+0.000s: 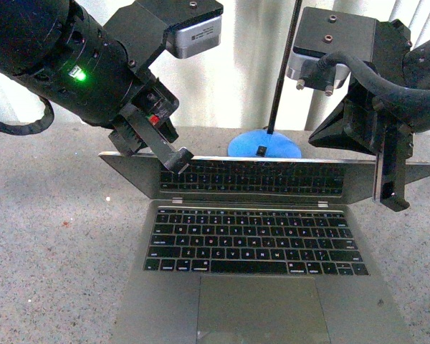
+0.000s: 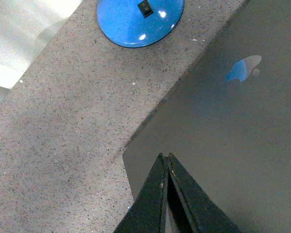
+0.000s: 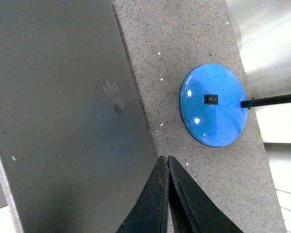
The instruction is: Close laptop
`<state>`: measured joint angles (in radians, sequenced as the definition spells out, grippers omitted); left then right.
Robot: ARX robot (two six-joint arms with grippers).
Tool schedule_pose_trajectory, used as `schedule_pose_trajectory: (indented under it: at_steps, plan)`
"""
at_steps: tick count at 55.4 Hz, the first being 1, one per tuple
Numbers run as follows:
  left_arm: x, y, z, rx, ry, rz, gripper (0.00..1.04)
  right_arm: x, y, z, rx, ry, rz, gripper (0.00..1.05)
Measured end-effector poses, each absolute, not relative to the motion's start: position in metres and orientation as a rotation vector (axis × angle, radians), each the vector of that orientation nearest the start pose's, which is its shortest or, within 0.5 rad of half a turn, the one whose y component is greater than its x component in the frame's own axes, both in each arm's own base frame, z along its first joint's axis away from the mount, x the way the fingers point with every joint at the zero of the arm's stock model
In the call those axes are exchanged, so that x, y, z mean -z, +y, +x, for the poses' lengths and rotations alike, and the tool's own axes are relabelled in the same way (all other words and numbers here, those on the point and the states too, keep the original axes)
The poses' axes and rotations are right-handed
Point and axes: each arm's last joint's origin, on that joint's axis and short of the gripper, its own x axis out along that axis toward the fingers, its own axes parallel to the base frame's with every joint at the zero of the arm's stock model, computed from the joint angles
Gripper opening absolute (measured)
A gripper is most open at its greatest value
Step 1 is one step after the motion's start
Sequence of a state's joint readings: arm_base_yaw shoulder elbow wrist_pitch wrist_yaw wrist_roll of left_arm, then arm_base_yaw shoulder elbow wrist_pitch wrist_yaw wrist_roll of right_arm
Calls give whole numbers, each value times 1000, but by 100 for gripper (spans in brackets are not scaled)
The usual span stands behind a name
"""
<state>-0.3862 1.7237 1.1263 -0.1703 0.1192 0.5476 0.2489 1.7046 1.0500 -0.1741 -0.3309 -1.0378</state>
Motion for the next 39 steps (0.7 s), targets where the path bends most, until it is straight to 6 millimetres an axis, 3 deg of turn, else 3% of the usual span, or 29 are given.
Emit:
schedule_pose_trajectory:
  at_steps: [39]
  plan:
    - [-195, -152, 325, 735, 648, 608, 4, -179, 96, 327, -984, 520, -913, 3]
